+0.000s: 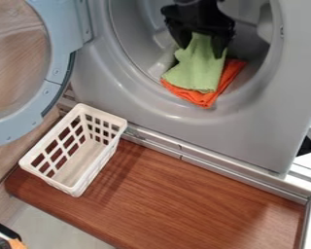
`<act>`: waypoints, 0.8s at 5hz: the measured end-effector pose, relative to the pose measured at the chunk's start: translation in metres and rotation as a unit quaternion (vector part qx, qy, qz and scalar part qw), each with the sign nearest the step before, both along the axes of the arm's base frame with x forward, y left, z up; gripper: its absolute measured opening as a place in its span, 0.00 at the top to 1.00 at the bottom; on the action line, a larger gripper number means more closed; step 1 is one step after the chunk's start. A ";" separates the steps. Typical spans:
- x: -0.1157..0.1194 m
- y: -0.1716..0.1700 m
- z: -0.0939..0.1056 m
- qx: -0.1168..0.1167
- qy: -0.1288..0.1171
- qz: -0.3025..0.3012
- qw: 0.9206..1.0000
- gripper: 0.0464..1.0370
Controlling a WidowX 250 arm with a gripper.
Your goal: Put a green cloth into the white basket
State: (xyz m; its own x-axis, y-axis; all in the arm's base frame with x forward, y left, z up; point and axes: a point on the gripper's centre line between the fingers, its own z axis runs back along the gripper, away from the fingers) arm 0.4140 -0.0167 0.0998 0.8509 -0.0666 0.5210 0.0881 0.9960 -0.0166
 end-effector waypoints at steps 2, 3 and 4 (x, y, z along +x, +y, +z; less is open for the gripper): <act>-0.001 0.012 -0.029 0.040 0.034 0.022 0.998 0.09; -0.001 0.009 -0.036 0.029 0.039 0.008 0.999 0.38; -0.007 0.008 -0.038 0.019 0.044 0.003 0.999 0.69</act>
